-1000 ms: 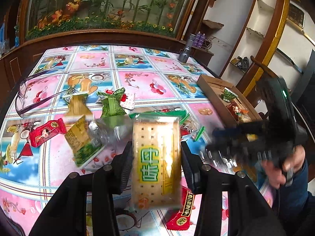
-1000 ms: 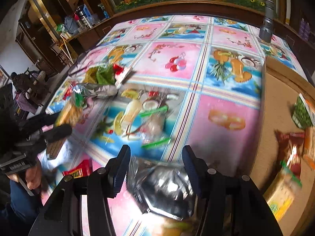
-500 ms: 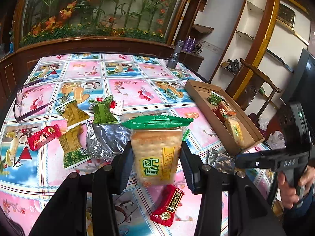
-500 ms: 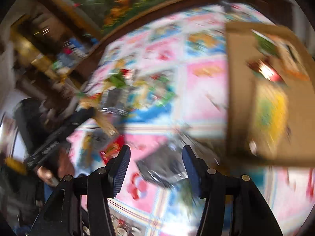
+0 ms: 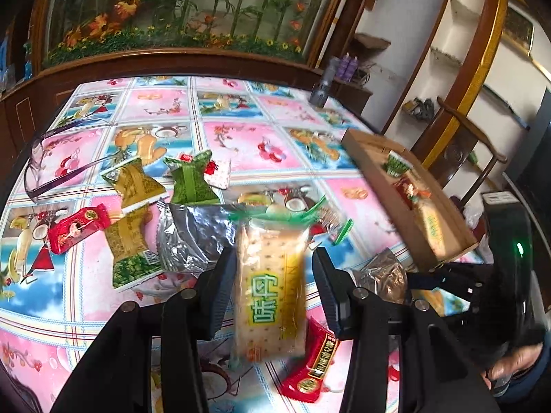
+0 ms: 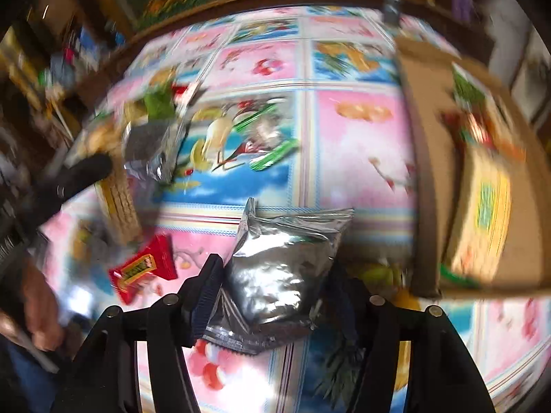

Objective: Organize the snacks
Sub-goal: 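Lift the cracker pack and silver foil bag off the table and hold them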

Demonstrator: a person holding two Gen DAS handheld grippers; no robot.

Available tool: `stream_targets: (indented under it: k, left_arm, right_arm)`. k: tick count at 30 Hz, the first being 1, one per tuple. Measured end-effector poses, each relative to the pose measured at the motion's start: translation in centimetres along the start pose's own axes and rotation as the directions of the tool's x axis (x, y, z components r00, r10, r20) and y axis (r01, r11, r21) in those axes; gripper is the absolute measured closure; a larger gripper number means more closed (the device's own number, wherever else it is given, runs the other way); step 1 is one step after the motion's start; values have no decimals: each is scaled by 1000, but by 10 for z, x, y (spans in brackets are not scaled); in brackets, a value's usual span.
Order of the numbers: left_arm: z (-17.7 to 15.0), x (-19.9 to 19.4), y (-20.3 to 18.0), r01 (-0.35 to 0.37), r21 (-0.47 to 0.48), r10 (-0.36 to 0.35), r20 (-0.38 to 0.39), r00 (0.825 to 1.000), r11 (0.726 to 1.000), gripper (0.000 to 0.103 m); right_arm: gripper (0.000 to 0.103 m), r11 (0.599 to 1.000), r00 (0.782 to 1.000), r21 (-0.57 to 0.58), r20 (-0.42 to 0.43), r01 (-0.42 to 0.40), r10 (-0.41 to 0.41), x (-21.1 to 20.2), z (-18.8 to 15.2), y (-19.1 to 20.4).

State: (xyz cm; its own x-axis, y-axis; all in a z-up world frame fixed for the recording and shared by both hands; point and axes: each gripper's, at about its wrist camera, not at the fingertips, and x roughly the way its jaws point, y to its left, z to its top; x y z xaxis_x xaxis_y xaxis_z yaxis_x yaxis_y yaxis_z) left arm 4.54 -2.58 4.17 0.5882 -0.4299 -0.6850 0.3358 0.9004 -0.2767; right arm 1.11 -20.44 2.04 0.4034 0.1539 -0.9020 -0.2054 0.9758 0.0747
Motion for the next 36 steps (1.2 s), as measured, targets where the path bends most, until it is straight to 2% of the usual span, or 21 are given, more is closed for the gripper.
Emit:
stream_targets:
  k: [2,4,7,8,10,16,17,19,21,25,36]
  left_arm:
    - [-2,7,-4,-26,26,27,-27,999,999,58]
    - [-6,13,-9,-56,64,60,-57,997,996,58]
    - [-10,17,-13,-62,89,68,-74,995,994,58]
    - [-10,18,-13,-65,88,72,-78,994,994,58]
    - [-11,22,-10,-70,83,78,-103,992,994,58]
    - [-16,23,-12,-75,106,88,-120,989,992,57]
    - [-16,23,-12,-72,103,85,-119,989,992,59]
    - [-16,23,-10,-41,84,51,-123,991,996,74]
    - [-15,20,-10,-58,80,66,-105,992,995,89]
    - [-12,20,1,-38,18,39,-111,993,999,93]
    - [-11,21,1,-59,11,60,-94,994,998,95]
  right_arm:
    - [34,995,999,-86,14,50,-49,2,-3,12]
    - [33,992,998,-116,26,56,-53,1,-5,11]
    - [33,993,1000,-117,23,11,-9,2,-5,3]
    - [33,993,999,-119,31,11,-7,2,-4,1]
    - [40,994,999,-105,53,16,-10,1,-3,-4]
    - [40,994,998,-113,70,11,-3,4,0,-2]
    - [40,994,997,-109,72,8,0,3,0,-3]
    - [40,997,997,-80,77,-10,16,2,1,-7]
    - [40,998,997,-65,80,-14,20,2,1,-8]
    - [40,999,996,-48,80,-22,26,2,3,-9]
    - [40,1000,995,-18,98,-11,12,10,19,-6]
